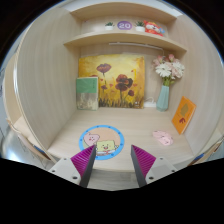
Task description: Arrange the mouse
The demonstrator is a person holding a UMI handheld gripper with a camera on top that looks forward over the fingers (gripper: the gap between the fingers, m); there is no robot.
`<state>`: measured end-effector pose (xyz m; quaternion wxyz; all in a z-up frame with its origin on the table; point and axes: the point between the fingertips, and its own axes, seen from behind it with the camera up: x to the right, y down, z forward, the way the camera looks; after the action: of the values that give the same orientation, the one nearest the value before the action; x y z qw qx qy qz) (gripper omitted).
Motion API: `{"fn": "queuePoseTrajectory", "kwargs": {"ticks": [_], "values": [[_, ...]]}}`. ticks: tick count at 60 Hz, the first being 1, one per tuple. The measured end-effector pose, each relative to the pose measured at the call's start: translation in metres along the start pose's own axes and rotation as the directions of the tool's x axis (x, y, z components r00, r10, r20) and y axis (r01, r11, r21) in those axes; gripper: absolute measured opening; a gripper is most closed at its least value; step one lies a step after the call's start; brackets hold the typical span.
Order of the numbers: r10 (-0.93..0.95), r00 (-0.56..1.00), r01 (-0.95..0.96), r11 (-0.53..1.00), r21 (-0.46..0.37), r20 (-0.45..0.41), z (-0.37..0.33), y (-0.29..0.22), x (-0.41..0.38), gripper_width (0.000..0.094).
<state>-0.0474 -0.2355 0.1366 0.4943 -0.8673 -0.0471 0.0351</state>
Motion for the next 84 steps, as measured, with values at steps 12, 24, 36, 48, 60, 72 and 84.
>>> {"fn": "queuePoseTrajectory", "kwargs": {"ticks": [12, 24, 36, 48, 60, 72, 84], "values": [[0.018, 0.998, -0.025, 0.991, -0.128, -0.055, 0.017, 0.066, 0.057, 0.0689], [0.021, 0.987, -0.053, 0.979, -0.199, -0.160, 0.038, 0.106, 0.152, 0.0686], [0.000, 0.975, -0.050, 0.974, -0.222, -0.221, 0.077, 0.112, 0.228, 0.0683], [-0.020, 0.981, -0.022, 0.976, -0.218, -0.192, 0.133, 0.086, 0.260, 0.0691], [-0.015, 0.989, -0.020, 0.973, -0.228, -0.150, 0.181, 0.058, 0.282, 0.0745], [0.004, 0.992, -0.034, 0.973, -0.228, -0.128, 0.213, 0.040, 0.292, 0.0738], [0.072, 0.990, -0.101, 0.965, -0.242, -0.124, 0.223, 0.038, 0.289, 0.0603]]}}
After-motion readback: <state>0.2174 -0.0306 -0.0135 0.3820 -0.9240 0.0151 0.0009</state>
